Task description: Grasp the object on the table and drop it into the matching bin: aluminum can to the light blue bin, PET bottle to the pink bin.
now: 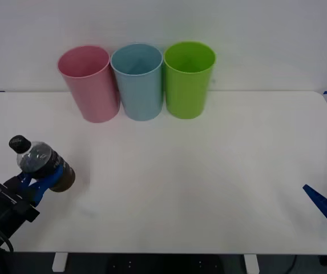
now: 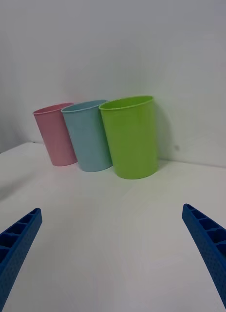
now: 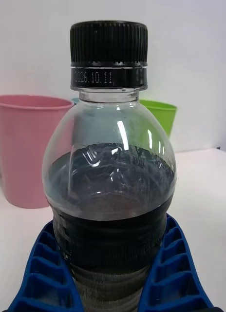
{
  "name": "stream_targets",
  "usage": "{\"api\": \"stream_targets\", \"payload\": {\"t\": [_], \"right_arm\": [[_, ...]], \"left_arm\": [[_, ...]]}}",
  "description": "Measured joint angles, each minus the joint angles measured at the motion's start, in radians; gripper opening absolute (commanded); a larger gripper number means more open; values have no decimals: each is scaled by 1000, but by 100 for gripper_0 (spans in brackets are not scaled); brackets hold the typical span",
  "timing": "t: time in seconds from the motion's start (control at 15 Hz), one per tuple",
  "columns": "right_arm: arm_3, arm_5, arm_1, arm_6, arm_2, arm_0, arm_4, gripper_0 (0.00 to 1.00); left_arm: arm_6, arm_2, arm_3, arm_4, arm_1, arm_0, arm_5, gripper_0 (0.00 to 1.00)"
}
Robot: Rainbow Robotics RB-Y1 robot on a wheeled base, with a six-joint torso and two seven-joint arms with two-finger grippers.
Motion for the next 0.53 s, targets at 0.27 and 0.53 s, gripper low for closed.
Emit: {"api": "stream_targets", "payload": {"t": [0.27, 0.53], "right_arm": [[0, 0, 0, 0, 0, 0, 0, 100], [0, 0, 0, 0, 0, 0, 0, 100]], "left_arm": [[139, 6, -117, 0, 0, 1, 121, 0], [275, 6, -210, -60, 13, -41, 260, 0]]}}
